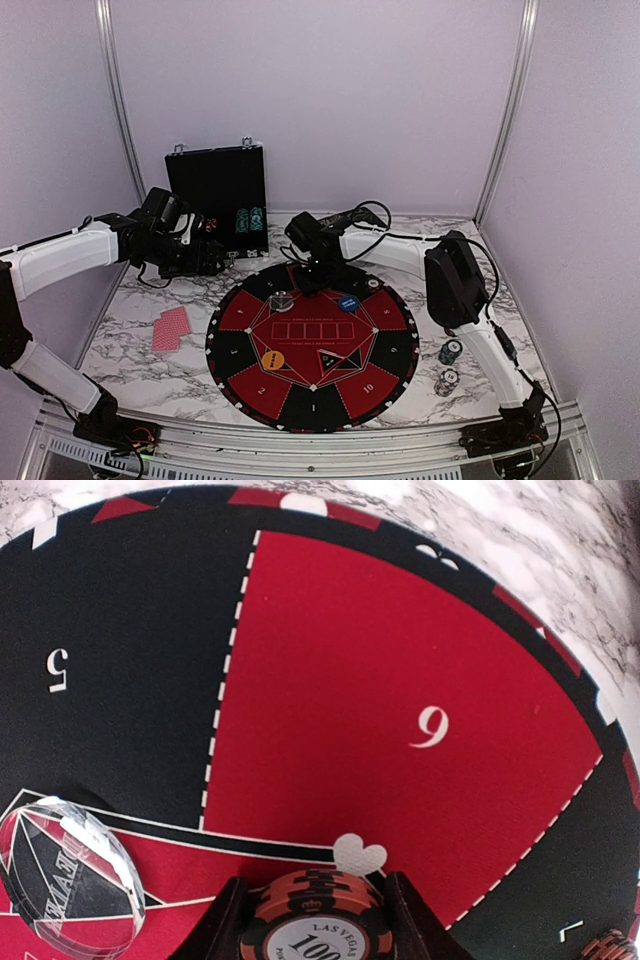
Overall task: Distribute texas hold em gaming equipment
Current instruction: Place the poker chips pile in the dealer area.
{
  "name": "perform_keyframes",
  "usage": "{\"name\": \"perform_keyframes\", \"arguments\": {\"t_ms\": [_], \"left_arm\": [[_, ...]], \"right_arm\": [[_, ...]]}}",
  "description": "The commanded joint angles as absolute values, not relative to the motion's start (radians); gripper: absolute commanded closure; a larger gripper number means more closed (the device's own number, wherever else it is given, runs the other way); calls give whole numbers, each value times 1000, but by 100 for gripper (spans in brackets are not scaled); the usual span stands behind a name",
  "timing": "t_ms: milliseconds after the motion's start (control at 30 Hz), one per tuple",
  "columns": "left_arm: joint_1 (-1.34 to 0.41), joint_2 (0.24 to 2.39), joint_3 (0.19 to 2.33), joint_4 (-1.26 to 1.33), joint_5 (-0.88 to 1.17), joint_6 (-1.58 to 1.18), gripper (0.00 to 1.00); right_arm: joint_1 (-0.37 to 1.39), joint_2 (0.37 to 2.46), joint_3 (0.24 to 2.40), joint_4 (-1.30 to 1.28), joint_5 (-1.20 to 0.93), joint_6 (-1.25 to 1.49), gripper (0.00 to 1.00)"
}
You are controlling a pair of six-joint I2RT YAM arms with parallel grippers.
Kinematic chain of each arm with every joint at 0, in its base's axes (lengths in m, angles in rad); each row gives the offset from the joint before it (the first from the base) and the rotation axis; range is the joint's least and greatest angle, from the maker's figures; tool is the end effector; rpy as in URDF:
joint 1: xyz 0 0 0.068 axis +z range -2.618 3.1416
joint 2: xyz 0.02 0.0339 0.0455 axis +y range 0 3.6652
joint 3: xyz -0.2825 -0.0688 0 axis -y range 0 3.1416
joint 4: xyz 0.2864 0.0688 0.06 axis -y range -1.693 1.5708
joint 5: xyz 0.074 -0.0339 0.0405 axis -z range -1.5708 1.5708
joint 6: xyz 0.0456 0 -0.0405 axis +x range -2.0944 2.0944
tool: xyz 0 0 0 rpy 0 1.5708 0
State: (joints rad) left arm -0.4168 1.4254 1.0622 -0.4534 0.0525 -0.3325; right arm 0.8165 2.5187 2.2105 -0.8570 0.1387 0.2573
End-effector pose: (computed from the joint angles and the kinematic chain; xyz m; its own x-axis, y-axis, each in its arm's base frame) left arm 0.3190 -0.1439 0.2602 -0.7726 -0.0144 -0.6347 0.1957 0.9457 -0.2596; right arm 0.4069 0.4239 0.1391 -0.7827 -0.4649 -0.4139 -0.5018 0.8647 -0.0225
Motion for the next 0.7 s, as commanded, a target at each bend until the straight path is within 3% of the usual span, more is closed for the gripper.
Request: {"name": "perform_keyframes", "arguments": {"t_ms": [0, 200, 467, 667], "left_arm": [[-410, 1419, 1060, -453, 65, -329, 1], [-410, 1431, 1063, -453, 87, -333, 1], [-466, 1461, 1109, -473, 77, -318, 1], [-542, 1539, 1180, -503, 31, -315, 1]], "right_arm": [[831, 2503, 2190, -858, 119, 260, 58], [831, 2480, 2190, -849, 114, 255, 43], [826, 2388, 2176, -833, 141, 253, 34], [797, 2173, 1961, -717, 155, 262, 30]]}}
